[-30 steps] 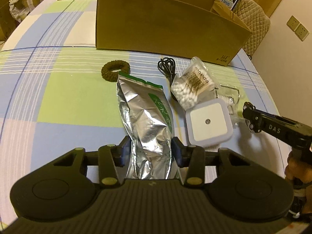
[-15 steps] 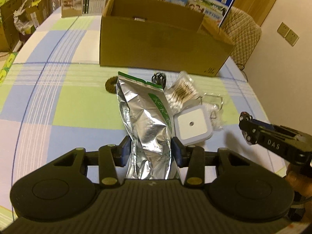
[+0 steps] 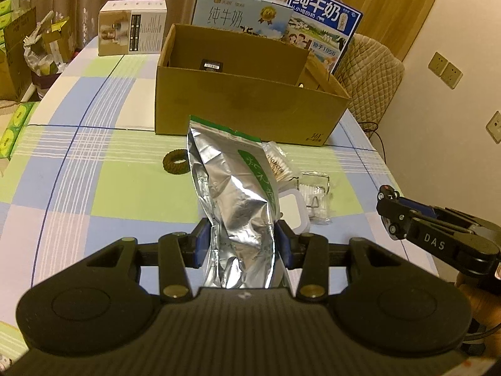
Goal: Organize objects
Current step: 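Lift black car with right tool while left tool carries foil bag to cardboard box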
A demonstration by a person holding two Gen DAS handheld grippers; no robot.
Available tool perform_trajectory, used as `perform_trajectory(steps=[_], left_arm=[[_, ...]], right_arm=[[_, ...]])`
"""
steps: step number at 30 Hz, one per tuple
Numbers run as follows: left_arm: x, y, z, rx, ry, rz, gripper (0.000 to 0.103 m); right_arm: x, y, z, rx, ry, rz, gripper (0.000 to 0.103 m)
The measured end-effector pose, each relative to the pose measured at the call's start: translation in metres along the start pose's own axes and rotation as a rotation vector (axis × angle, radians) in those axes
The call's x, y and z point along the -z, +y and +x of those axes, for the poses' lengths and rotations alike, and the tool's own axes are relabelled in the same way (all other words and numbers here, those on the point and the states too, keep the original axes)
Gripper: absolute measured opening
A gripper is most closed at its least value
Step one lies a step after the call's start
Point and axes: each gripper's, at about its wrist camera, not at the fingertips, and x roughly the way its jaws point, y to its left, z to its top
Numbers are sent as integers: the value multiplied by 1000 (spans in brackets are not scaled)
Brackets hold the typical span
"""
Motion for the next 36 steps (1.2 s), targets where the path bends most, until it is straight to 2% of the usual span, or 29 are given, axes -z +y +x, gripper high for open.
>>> perform_trajectory(steps=[21,28,36], left_arm=[[-9,-3,-9,15,-25,1,38],[-44,-3,-7,36,-62,3,38],[-110,-1,11,51,-94,16,38]], right_arm=[[-9,7,-8,-19,-6,-10,27],[-43,9,0,-48,-27,-31,27],[-105,7,28,-69,-49,-63,27]])
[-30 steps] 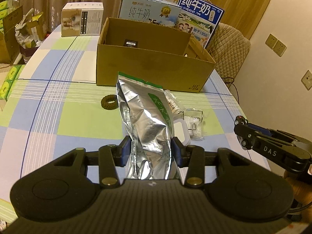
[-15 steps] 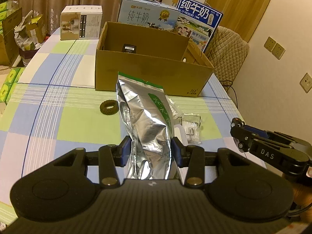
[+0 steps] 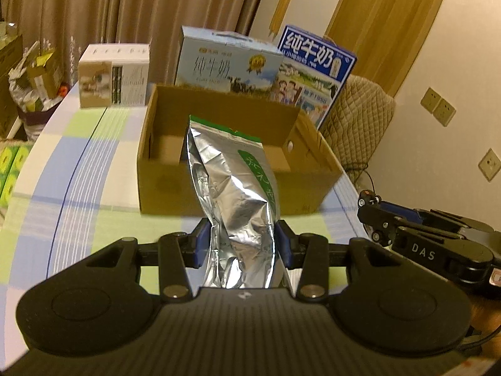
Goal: Organize objects
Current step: 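Lift black car with right tool while left tool carries foil bag to cardboard box, then open left tool to drop foil bag while right tool releases black car inside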
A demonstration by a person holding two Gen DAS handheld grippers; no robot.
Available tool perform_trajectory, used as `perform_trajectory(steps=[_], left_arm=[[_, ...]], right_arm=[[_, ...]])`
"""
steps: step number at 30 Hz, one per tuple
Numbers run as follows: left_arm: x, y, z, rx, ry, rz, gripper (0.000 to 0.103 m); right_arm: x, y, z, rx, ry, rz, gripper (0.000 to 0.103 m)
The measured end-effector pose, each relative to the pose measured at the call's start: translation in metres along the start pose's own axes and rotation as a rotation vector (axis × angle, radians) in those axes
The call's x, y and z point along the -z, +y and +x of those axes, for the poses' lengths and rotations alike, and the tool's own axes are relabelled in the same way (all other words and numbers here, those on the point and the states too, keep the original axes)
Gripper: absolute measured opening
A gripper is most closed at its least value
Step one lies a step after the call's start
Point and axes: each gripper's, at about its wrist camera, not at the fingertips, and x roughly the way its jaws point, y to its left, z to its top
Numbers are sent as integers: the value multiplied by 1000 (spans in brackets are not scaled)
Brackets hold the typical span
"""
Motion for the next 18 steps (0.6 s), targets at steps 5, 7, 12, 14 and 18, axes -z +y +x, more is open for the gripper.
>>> perform_trajectory(steps=[5,7,12,14,18], left_arm=[[-45,0,24,-14,-11,23,38],[-61,0,35,-21,-9,29,38],[-91,4,64,-30,4,37,38],[-100,6,75,-30,8,36,38],[-111,7,93,-33,13,50,38]], right_arm=[[-39,-9,29,-3,-5,-15,27],[-53,-13,42,-4,-3,-18,27],[-76,-21,76,2,11,-24,27],[-82,-24,89,3,21,-23,27],[-87,-28,111,2,37,-21,27]])
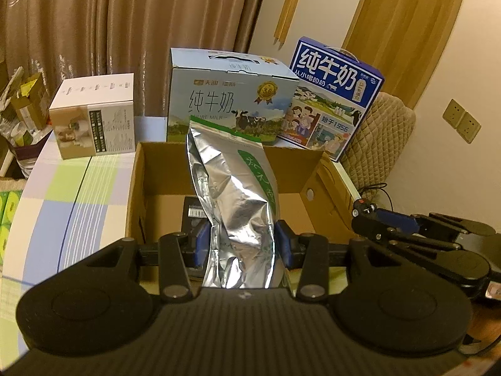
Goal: Organize objects
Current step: 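Open left tool to drop foil bag while right tool releases black car inside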
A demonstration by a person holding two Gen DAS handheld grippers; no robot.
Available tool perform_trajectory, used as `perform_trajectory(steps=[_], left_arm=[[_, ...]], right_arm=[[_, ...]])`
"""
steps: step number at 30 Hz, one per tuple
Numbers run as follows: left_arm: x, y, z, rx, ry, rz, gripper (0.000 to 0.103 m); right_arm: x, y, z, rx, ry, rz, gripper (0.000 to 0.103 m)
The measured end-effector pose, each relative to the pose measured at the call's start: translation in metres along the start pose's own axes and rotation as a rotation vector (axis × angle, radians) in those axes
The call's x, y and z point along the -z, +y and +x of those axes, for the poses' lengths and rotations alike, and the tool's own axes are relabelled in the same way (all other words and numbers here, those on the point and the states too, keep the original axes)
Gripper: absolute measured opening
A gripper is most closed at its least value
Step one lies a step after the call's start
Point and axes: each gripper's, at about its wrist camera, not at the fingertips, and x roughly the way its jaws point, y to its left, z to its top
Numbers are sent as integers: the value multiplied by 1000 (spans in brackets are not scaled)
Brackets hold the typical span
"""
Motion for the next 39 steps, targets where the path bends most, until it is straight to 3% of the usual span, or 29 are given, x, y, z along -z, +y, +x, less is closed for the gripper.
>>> perform_trajectory(steps=[13,16,19,39], left_arm=[[-26,4,45,-21,7,11,39],[-31,0,52,-36,-19,45,43],[-32,0,52,-46,-47,41,47],[-13,4,46,-47,-14,32,47]], right_arm=[[-14,-17,35,6,7,22,27],[-14,-20,39,5,10,35,27],[-11,-23,41,1,14,46,27],[-8,-28,38,-10,19,70,27]])
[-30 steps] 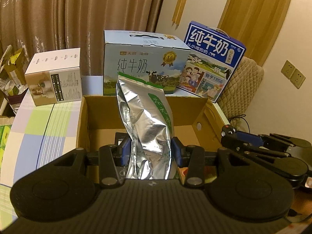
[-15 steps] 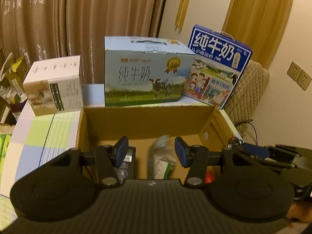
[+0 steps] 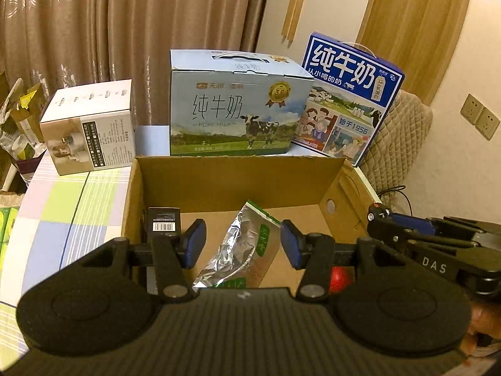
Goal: Organize objects
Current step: 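Open left tool to drop foil bag while right tool releases black car inside, then withdraw both tools from the cardboard box back over the remaining items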
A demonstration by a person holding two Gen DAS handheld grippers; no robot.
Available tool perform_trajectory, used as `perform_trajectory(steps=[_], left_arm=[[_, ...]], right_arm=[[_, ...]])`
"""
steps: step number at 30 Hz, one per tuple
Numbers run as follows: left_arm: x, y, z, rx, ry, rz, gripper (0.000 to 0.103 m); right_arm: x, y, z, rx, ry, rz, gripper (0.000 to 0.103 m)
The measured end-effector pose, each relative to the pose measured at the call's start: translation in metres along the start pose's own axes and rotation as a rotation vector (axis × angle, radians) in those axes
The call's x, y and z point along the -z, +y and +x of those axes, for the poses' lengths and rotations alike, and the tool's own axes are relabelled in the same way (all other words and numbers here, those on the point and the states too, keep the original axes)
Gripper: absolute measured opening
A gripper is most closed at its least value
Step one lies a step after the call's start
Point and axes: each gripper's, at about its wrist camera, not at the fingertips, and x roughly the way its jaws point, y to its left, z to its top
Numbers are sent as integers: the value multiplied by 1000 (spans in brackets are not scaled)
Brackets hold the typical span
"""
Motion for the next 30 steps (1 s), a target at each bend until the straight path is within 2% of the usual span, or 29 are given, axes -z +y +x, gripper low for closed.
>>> perform_trajectory(steps=[6,8,10,11,12,21,27,30], left_arm=[[2,3,-2,-4,0,-6,47],[4,5,-3,-5,2,-13,48],[5,8,-3,-6,5,-18,49],[7,9,-4,-6,7,-20,49],[9,10,-5,-6,8,-22,49],[36,16,-26,-15,3,-41,55],[60,12,-52,-22,0,-54,62],[72,7,-70,-26,-6,-50,69]], right_arm=[[0,0,4,-9,-1,18,27],[0,-3,6,-36,-14,38,27],[-1,-8,10,-62,-17,65,38],[-1,-10,12,-61,-13,82,58],[0,-13,12,-59,-19,101,66],[17,-24,-11,-54,-36,150,66],[37,-21,-40,-51,-23,161,66],[48,-16,-58,-47,-14,156,66]])
